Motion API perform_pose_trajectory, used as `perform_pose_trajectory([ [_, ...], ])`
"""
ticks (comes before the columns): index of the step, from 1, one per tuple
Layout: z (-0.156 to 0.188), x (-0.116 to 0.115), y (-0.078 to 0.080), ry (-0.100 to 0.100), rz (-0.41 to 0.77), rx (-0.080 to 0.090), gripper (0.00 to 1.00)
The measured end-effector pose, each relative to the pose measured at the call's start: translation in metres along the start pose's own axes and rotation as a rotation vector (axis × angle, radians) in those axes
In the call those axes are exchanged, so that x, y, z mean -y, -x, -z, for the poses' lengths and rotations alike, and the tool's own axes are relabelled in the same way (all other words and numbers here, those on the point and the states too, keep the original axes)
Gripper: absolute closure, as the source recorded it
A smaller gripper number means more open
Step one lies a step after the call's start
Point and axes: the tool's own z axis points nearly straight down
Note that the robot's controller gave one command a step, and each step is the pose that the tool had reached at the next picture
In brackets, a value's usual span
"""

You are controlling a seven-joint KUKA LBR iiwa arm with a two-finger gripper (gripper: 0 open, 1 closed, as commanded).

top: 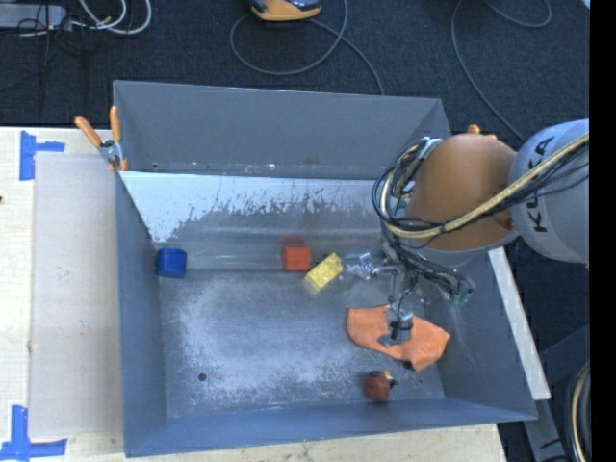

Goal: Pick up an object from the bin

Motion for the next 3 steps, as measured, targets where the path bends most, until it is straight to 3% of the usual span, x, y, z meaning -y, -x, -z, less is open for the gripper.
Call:
perform_pose_trajectory([
  [1,0.000,0.000,0.000,0.000,0.000,0.000,0.00],
  [2,-0.011,0.006,-0.008,-0.002,0.121,0.004,0.00],
  [3,-0.027,0.010,-0.017,0.000,0.380,-0.002,0.00],
])
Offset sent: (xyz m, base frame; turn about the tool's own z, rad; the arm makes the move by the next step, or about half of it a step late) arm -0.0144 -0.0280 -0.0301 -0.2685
